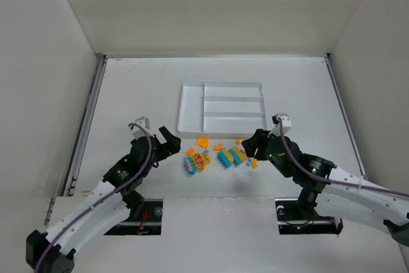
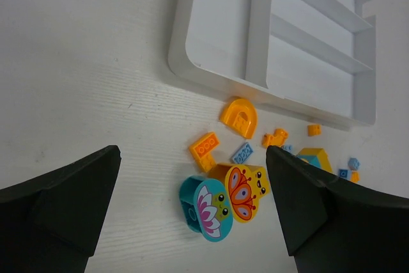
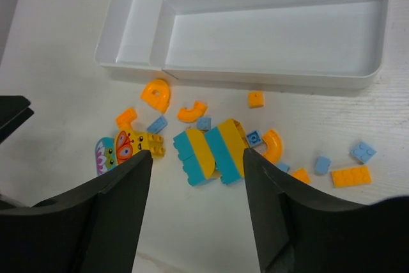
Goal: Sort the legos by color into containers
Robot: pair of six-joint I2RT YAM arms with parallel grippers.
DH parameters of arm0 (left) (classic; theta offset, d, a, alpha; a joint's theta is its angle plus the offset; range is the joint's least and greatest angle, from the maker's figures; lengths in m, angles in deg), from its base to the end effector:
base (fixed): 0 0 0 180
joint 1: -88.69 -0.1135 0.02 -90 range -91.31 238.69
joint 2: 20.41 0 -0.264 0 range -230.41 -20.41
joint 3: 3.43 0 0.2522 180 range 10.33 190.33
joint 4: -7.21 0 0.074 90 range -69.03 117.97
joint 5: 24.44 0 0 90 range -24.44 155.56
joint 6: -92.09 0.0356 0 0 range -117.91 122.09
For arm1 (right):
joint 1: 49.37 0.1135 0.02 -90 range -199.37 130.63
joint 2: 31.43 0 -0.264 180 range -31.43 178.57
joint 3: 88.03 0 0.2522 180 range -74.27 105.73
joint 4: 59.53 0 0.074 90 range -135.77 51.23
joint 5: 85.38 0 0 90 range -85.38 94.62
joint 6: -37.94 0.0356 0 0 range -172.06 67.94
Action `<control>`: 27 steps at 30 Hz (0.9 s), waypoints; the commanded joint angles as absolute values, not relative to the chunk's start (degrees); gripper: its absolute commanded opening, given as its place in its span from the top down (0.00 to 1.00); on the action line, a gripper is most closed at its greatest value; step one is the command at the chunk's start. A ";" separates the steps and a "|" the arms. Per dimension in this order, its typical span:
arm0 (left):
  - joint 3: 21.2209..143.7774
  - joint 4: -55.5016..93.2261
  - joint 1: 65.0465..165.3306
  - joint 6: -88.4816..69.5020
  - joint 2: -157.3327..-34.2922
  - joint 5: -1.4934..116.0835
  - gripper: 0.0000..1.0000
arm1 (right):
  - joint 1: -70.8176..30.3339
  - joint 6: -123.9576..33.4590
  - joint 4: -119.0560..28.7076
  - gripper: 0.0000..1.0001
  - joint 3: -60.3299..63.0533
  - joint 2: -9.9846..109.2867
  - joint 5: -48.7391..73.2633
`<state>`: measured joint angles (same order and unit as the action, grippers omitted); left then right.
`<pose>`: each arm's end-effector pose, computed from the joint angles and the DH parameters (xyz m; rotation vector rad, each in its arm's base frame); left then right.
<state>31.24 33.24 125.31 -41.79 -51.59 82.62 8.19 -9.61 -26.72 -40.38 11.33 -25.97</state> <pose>0.1231 -0.0785 0.2241 -0.3249 1.9735 -0.6307 0.1064 0.1337 0.2652 0.0635 2.0310 0.5720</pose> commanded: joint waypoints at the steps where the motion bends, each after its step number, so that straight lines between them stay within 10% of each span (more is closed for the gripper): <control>1: 31.77 31.69 124.42 -43.00 -54.67 81.99 0.00 | 10.87 -9.35 -27.22 0.44 -40.70 10.76 -25.09; 8: 34.59 23.88 125.64 -40.71 -62.06 85.32 0.00 | 16.85 -11.63 -29.86 0.84 -40.17 15.67 -24.29; 18: 29.67 10.95 133.81 -40.98 -60.49 94.83 0.01 | 16.77 -13.65 -33.11 0.86 -37.89 23.57 -21.49; 21: 28.09 8.66 134.43 -36.69 -60.92 93.51 0.66 | 16.94 -14.36 -35.04 0.86 -35.61 29.63 -21.57; 27: 27.39 17.79 136.27 -34.38 -59.62 91.92 0.88 | 18.35 -16.99 -44.08 0.78 -34.11 38.86 -19.12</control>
